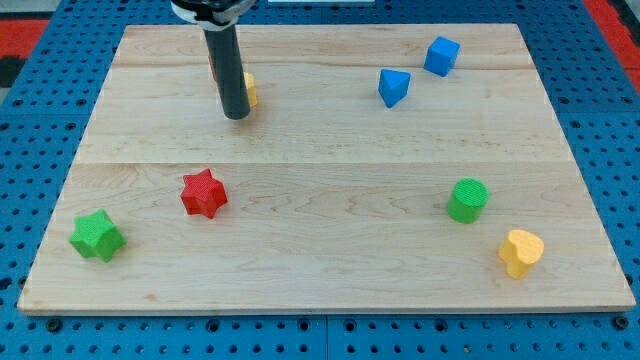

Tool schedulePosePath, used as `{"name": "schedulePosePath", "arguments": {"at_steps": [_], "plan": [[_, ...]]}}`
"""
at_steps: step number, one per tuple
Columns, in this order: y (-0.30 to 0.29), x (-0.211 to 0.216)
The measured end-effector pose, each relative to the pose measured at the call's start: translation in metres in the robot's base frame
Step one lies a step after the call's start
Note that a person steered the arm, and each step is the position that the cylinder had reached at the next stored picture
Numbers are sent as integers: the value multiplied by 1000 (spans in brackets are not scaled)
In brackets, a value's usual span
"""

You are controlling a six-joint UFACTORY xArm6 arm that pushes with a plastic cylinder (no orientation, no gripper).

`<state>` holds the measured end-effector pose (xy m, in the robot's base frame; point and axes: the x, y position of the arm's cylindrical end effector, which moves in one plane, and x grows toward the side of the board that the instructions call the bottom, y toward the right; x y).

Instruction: Keep the yellow hexagon vertically at the top side of the green star

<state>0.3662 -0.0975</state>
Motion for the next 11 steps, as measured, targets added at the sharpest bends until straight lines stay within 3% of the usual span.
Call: {"name": "schedulePosePath", "arguments": {"at_steps": [2, 3, 4, 6, 8, 9, 10, 11], "plan": [[44, -8], [40, -39], [-13, -45], [-81, 3], [-92, -67], [-125, -82], [-115, -87], [-109, -63]]}}
